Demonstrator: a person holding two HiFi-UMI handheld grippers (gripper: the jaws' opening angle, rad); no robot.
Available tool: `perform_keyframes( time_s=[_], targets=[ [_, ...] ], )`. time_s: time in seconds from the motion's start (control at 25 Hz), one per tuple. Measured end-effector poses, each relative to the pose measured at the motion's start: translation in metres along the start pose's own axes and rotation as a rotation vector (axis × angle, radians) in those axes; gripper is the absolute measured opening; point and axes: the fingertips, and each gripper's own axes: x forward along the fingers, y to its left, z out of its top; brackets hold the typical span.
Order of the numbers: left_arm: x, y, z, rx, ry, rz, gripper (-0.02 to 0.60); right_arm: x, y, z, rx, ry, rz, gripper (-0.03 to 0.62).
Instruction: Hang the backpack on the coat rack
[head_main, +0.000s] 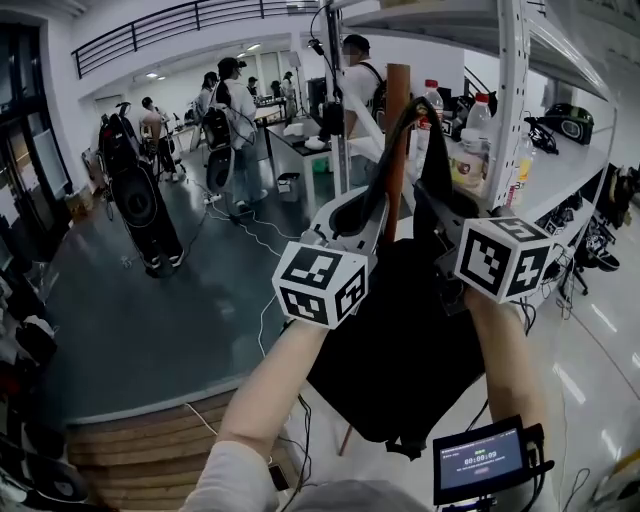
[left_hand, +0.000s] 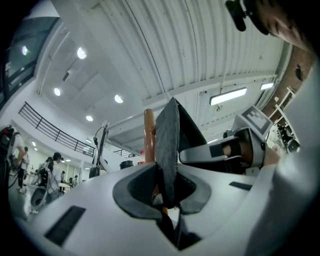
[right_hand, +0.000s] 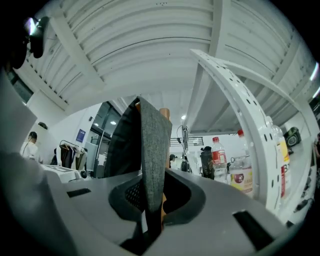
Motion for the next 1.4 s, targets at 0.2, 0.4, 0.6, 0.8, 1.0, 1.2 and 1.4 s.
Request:
perform_keyframes(
  time_s=[0.2,0.4,0.6,0.8,1.0,1.2,1.4],
  targets=[
    [-0.022,-0.022,0.006,0.044,-0.113,-0.028,0.043,-0.016,0.01,-0.001,-0.279,-0.077,-0.14,0.042],
    [-0.043,-0.04,0.01,0.062,-0.176,-0.07,0.066,-0.02,0.017,-0.001,-0.494,-0.137,-0.228,0.052],
    [-0.063,-0.046,0.005,-0.009,-0.2,-0.097,0.123,-0.032,0.016,0.008,-0.464,-0.261,-0.206,0.075],
    [-0.073,-0.037,-0.024,-0.044,-0.13,-0.075,0.141,-0.071,0.013,0.026,-0.233,-0.531,-0.108,0.075],
    [-0.081,-0.039,-0.044,-0.079,-0.115,-0.074,0.141,-0.099,0.012,0.025,-0.13,-0.615,-0.035,0.075],
    [-0.089,-0.054,-0.06,0.003,-0.096,-0.072,0.141,-0.135,0.017,0.021,0.045,-0.782,0.121,0.074],
    [-0.102,-0.058,-0.069,0.02,-0.078,-0.071,0.141,-0.14,0.028,-0.017,0.179,-0.729,0.238,0.074]
  ],
)
